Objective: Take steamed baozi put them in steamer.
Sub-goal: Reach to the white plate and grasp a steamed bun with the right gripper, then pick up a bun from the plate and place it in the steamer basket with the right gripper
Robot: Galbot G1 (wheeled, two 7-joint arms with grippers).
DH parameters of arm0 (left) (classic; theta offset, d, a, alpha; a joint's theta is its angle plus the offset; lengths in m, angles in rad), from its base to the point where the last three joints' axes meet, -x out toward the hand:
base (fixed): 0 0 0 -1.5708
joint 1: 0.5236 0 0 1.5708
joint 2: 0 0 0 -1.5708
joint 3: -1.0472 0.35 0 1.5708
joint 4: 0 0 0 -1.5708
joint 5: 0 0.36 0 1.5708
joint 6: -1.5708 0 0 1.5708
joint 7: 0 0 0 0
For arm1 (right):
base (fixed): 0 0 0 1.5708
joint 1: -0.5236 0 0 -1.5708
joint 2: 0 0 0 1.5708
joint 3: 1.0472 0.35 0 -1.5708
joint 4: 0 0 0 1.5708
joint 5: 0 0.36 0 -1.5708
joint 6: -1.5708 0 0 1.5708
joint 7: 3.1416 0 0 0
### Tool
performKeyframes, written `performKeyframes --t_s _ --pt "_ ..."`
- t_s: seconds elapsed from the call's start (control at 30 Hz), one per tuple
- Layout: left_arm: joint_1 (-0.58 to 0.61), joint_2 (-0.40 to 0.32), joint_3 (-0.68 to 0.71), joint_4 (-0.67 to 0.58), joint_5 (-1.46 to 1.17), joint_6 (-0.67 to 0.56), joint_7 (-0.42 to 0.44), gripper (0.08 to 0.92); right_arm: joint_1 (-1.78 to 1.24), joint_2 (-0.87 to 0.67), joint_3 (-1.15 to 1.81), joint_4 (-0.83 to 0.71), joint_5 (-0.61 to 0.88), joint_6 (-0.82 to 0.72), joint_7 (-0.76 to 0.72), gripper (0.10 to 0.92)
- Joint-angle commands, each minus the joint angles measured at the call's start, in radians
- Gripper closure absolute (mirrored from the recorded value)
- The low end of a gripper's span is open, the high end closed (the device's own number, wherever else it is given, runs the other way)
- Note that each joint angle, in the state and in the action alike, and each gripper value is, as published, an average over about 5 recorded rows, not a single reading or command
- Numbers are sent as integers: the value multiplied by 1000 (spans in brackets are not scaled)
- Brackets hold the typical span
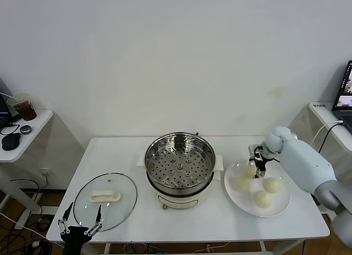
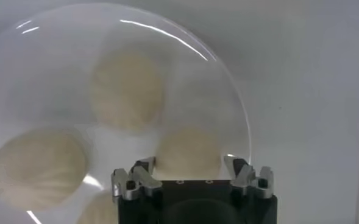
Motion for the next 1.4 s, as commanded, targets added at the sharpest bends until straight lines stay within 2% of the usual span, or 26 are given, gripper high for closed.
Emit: performKeyframes --t_s 0.03,0.17,0.43,0.8,0.97,1.13,1.4 --pt "0 0 -2 -1 1 0 0 177 11 20 -15 -26 -13 -1 -1 425" --pt "0 0 -3 -1 1 -1 0 177 12 11 -16 -14 -10 -5 -1 489" --pt "2 1 -4 -5 1 -1 1 177 37 -48 -43 71 64 -19 -11 514" --pt "-12 14 -2 -10 -7 -1 9 177 429 -176 -286 296 356 -17 -104 511" --pt "-19 19 -4 -18 -14 -3 12 177 639 -110 -431 295 514 50 -130 508" --pt "-18 22 -14 -19 -17 -12 12 177 717 -3 -554 355 689 101 -107 508" --pt "-11 18 -45 -27 -20 -26 13 177 695 229 -678 371 670 239 -89 501"
